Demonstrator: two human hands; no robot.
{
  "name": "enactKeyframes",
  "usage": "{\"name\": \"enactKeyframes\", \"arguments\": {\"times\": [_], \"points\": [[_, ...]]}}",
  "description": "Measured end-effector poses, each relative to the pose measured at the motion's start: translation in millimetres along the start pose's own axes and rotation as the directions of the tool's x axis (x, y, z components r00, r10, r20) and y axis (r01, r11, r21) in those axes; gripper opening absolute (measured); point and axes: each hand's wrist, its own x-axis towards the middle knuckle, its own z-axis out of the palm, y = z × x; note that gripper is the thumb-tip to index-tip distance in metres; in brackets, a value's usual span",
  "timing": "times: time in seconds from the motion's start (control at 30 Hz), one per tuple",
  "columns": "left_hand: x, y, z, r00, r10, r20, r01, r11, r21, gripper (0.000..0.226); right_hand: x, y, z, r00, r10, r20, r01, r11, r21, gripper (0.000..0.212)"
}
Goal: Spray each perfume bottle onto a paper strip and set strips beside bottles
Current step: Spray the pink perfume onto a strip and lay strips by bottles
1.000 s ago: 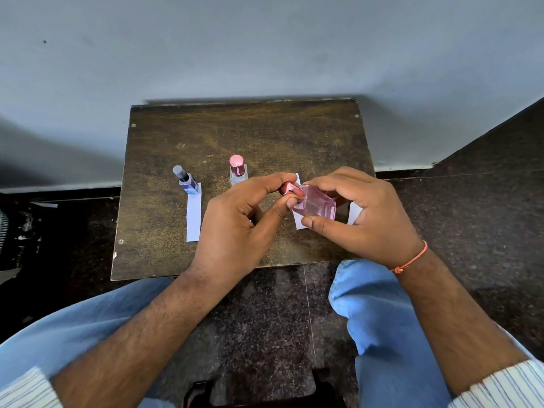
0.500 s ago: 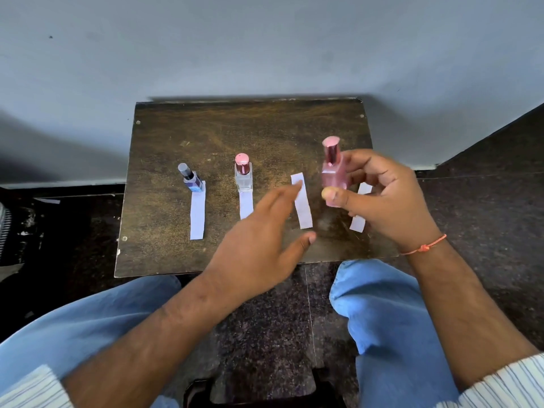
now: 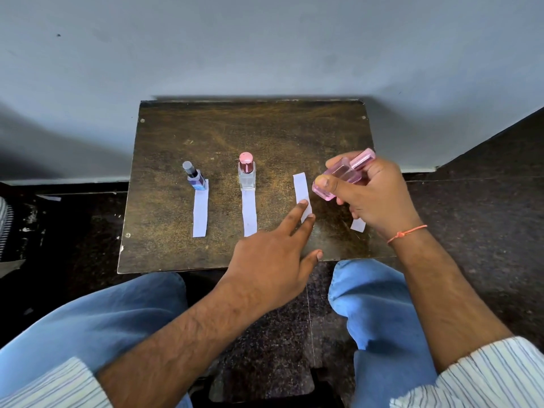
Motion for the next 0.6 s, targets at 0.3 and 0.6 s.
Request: {"name": "enactKeyframes", "arguments": {"times": [0.3,0.6], "points": [[1.5,-5.0,0.6,1.0,0.021,-0.001,-0.021,1.0,0.014,0.071,6.5,-1.4,5.1,0.993,-0.109,0.04,0.115,0.968,-0.223,0.042],[0.6,-6.1,2.3,1.0,0.029,-0.001,-0.029,1.0,0.007,0.071,16.9,-2.1,15.0,0.972,-0.217,0.085,0.233,0.924,-0.302,0.035]]}}
